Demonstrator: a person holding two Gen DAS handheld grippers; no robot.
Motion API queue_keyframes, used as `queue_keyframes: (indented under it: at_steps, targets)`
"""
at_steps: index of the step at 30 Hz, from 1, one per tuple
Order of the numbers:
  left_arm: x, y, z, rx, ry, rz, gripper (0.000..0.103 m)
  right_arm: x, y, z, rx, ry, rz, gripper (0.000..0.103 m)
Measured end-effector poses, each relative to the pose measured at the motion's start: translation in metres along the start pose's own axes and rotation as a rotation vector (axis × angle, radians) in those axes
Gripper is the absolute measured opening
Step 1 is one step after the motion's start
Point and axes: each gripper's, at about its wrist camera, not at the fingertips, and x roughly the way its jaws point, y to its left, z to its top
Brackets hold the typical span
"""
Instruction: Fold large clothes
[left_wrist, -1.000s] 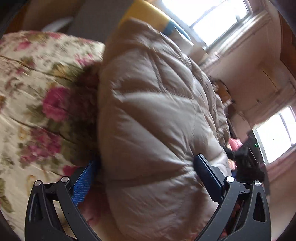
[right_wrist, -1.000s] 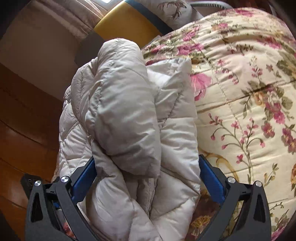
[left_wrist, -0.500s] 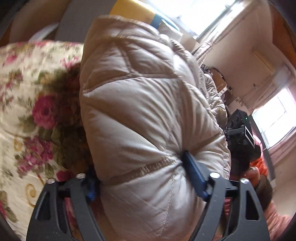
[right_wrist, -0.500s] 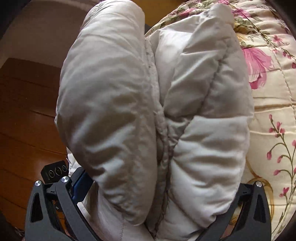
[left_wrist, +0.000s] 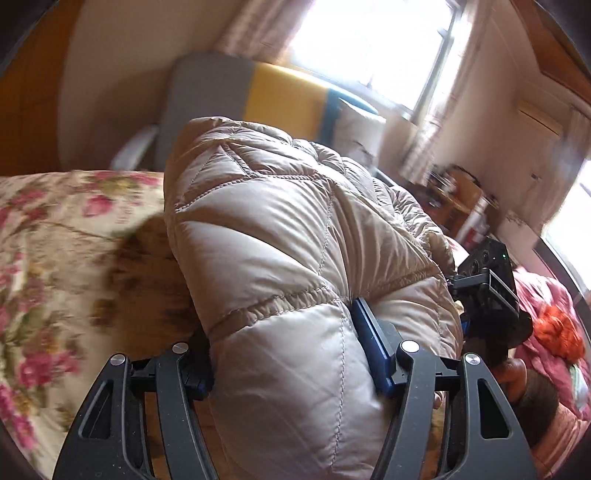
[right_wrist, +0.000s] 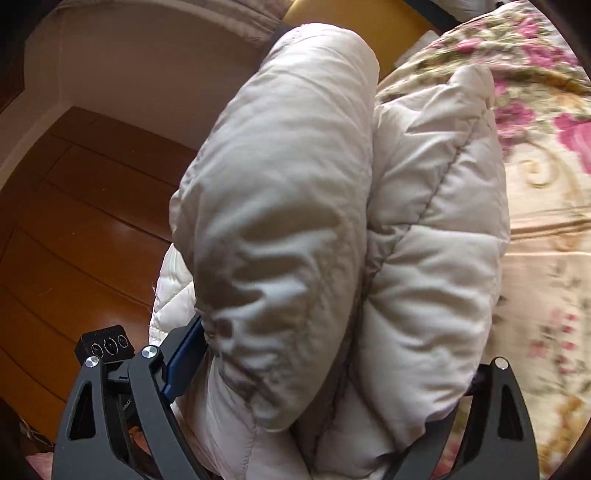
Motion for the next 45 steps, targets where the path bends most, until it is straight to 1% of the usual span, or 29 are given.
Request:
queue_keyframes:
  at_steps: [3, 7, 9, 10, 11, 12, 13, 14, 16, 18, 19, 20, 21, 22, 24, 25, 27, 28, 29, 30, 31, 32, 34, 35, 37, 39, 41, 43, 45]
  targets:
    - [-0.017, 0.031, 0.001, -0.048, -0.033, 0.059, 0.063, 0.04, 0.016, 0.006, -0.052, 0.034, 0.013, 0.088]
    - [-0.04, 0.067, -0.007, -0.131, -0.082, 0.132, 0.063, 0.087, 0.044, 0.001, -0.12, 0.097, 0.04, 0.088]
    - [-0.041, 0.083, -0.014, -0.163, -0.075, 0.171, 0.063, 0.111, 0.054, 0.005, -0.161, 0.117, 0.031, 0.089]
    - [-0.036, 0.09, -0.018, -0.178, -0.056, 0.193, 0.066, 0.123, 0.056, 0.005, -0.179, 0.123, 0.012, 0.089]
    - [-0.026, 0.101, -0.024, -0.208, -0.015, 0.216, 0.07, 0.129, 0.056, 0.003, -0.19, 0.125, -0.012, 0.089]
    - [-0.021, 0.103, -0.028, -0.232, 0.005, 0.221, 0.078, 0.135, 0.055, 0.002, -0.194, 0.117, -0.043, 0.092]
    - [-0.018, 0.11, -0.031, -0.259, 0.014, 0.217, 0.083, 0.137, 0.052, 0.001, -0.184, 0.105, -0.068, 0.095]
    - [-0.018, 0.113, -0.036, -0.28, 0.002, 0.2, 0.084, 0.135, 0.052, -0.001, -0.167, 0.099, -0.074, 0.095]
    - [-0.019, 0.112, -0.035, -0.28, -0.013, 0.2, 0.085, 0.123, 0.054, -0.008, -0.153, 0.08, -0.108, 0.097]
    - [-0.022, 0.106, -0.036, -0.258, -0.03, 0.218, 0.085, 0.099, 0.065, -0.011, -0.196, 0.046, -0.192, 0.097]
    - [-0.021, 0.104, -0.036, -0.251, -0.037, 0.225, 0.085, 0.088, 0.08, -0.016, -0.237, 0.007, -0.25, 0.097]
    - [-0.023, 0.102, -0.037, -0.248, -0.042, 0.231, 0.085, 0.081, 0.099, -0.023, -0.283, -0.051, -0.312, 0.097]
    - [-0.024, 0.101, -0.037, -0.251, -0.047, 0.233, 0.085, 0.074, 0.119, -0.024, -0.332, -0.117, -0.35, 0.097]
    - [-0.025, 0.102, -0.036, -0.253, -0.051, 0.232, 0.085, 0.063, 0.142, -0.026, -0.394, -0.187, -0.344, 0.098]
    - [-0.025, 0.1, -0.037, -0.252, -0.059, 0.237, 0.085, 0.058, 0.183, -0.028, -0.53, -0.252, -0.338, 0.098]
    - [-0.026, 0.099, -0.038, -0.251, -0.061, 0.241, 0.085, 0.068, 0.206, -0.028, -0.61, -0.249, -0.353, 0.098]
    - [-0.028, 0.095, -0.035, -0.243, -0.066, 0.248, 0.085, 0.096, 0.239, -0.021, -0.725, -0.185, -0.372, 0.095]
    - [-0.028, 0.094, -0.034, -0.239, -0.066, 0.251, 0.085, 0.11, 0.249, -0.018, -0.758, -0.157, -0.376, 0.082]
    - [-0.029, 0.093, -0.032, -0.235, -0.065, 0.254, 0.085, 0.126, 0.252, -0.013, -0.787, -0.131, -0.4, 0.074]
    - [-0.029, 0.093, -0.03, -0.235, -0.064, 0.252, 0.085, 0.144, 0.253, -0.012, -0.804, -0.094, -0.428, 0.065]
    - [-0.029, 0.093, -0.029, -0.236, -0.063, 0.251, 0.085, 0.165, 0.25, -0.007, -0.804, -0.045, -0.449, 0.062]
    - [-0.028, 0.094, -0.027, -0.238, -0.058, 0.253, 0.088, 0.183, 0.244, 0.002, -0.793, -0.01, -0.471, 0.06]
    - [-0.027, 0.096, -0.023, -0.237, -0.055, 0.251, 0.095, 0.212, 0.224, 0.021, -0.773, 0.015, -0.562, 0.059]
    - [-0.025, 0.097, -0.021, -0.233, -0.056, 0.247, 0.099, 0.22, 0.214, 0.028, -0.752, 0.022, -0.587, 0.06]
    - [-0.018, 0.098, -0.015, -0.214, -0.056, 0.224, 0.1, 0.223, 0.19, 0.037, -0.693, 0.001, -0.621, 0.066]
    - [-0.009, 0.099, -0.012, -0.214, -0.049, 0.193, 0.1, 0.225, 0.168, 0.043, -0.656, -0.037, -0.655, 0.067]
    - [0.005, 0.097, -0.009, -0.203, -0.034, 0.183, 0.1, 0.226, 0.15, 0.045, -0.622, -0.061, -0.66, 0.067]
    - [0.014, 0.093, -0.008, -0.175, -0.042, 0.201, 0.1, 0.224, 0.132, 0.055, -0.554, -0.063, -0.655, 0.067]
    - [0.021, 0.089, -0.011, -0.135, -0.048, 0.234, 0.1, 0.225, 0.125, 0.061, -0.508, -0.055, -0.636, 0.069]
